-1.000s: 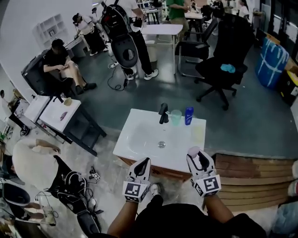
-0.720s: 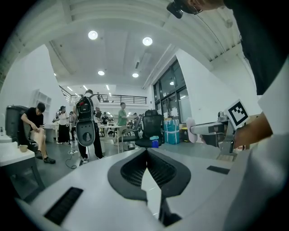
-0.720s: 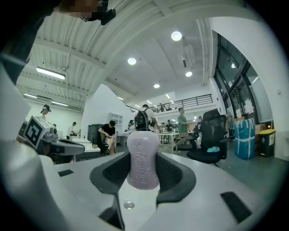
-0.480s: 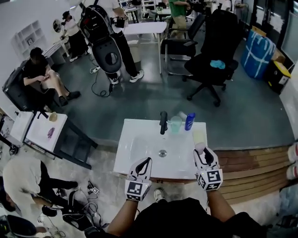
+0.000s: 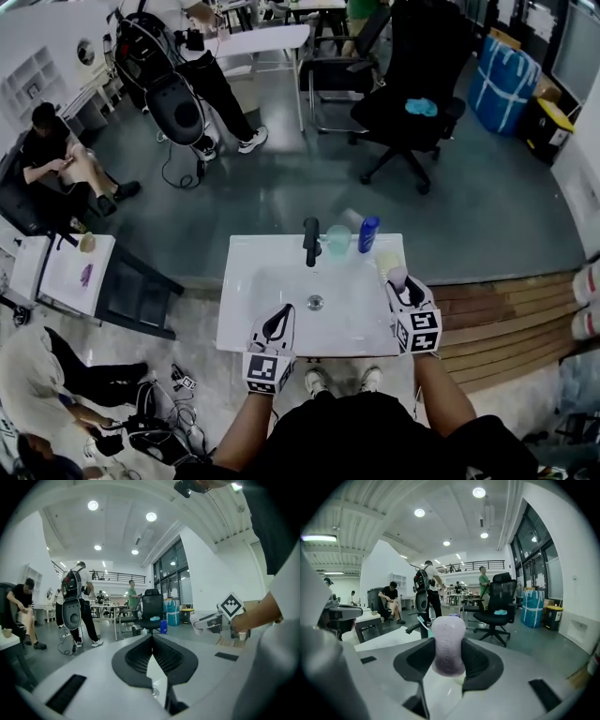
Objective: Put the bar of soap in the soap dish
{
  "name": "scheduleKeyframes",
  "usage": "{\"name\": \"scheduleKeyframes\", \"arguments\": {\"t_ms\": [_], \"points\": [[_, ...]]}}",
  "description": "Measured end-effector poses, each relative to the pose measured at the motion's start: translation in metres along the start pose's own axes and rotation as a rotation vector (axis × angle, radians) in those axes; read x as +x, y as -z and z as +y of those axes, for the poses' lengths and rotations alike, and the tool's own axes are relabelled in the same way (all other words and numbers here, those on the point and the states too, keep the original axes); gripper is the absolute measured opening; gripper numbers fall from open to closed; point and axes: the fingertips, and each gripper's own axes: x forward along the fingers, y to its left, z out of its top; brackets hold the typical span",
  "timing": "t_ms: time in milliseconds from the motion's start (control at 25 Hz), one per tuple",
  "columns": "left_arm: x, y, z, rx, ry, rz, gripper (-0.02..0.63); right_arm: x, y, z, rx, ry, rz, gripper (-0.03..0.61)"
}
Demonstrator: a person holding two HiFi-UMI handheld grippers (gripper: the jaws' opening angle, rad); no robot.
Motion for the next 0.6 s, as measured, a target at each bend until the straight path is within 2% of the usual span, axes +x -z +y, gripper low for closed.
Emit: {"name": "scheduleKeyframes", "arguments": {"t_ms": [440,600], "points": [[0.014,0.023,-0.017,-0.015,-0.005,0.056,0.02,0.063,0.056,-0.039,0.107,0.019,0.276,0.186],[0.014,0.03,-0.018,-0.02,-0.008,0.071,0.02,0.085,0.069,-0.047,0.103,0.04,0.355,0.186]]}}
